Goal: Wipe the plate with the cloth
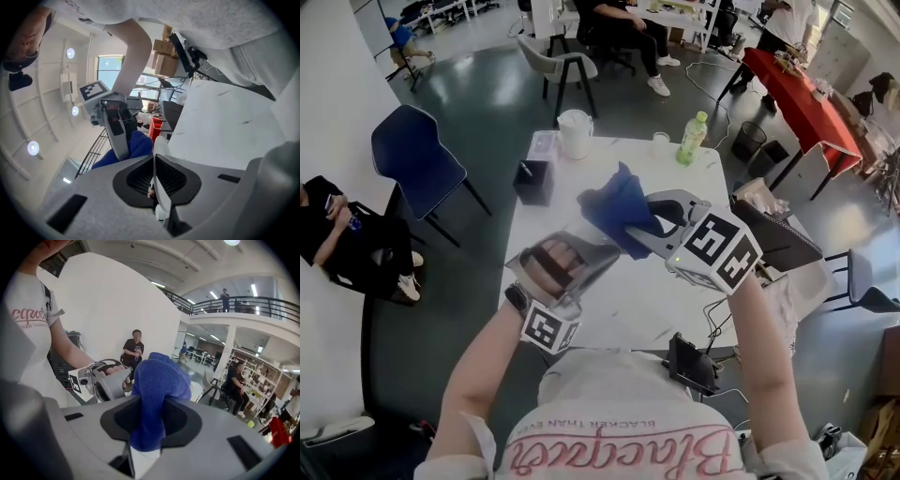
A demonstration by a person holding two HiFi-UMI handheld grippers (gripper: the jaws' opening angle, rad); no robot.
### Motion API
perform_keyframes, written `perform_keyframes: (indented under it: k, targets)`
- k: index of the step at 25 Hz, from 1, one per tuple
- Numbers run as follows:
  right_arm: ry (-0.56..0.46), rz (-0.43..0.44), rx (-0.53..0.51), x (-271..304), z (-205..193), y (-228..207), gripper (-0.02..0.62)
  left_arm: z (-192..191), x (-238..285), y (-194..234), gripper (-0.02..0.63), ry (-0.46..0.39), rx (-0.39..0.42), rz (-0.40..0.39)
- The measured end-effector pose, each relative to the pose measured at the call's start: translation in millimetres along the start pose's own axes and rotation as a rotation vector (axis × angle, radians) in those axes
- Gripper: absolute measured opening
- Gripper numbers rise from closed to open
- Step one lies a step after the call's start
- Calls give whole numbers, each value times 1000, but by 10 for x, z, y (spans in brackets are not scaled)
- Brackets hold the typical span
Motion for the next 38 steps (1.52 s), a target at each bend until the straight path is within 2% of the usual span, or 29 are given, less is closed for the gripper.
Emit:
perform_keyframes:
  k: [5,12,16,21,32,35,38]
  targets:
    - [8,49,-16,246,11,52,106,50,48,2,17,-22,59,-20]
    - [35,37,-35,483,8,72,106,91,66,-31,17,-20,126,-56]
    - [46,29,36,582,-164,-71,106,106,68,-53,17,-18,147,-57]
    - [130,-60,86,599,-517,-245,106,117,34,-42,17,3,89,-44]
    - [214,-144,170,287,-1028,-380,106,111,-5,-84,17,23,27,-44]
    - [229,-176,181,148,-1128,-407,106,71,-9,-72,17,40,-34,-28]
    - [199,-209,208,-26,-1155,-390,106,10,-28,-55,17,69,-140,-7]
Point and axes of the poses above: the fingertips, and each gripper's own axes: x forward along the fingers, y to its left, z out of its top, the point moved 9 cm from there along -x, backward along the fingers, and after that the axes turned 3 degrees about -y, right-handed, at the moved point
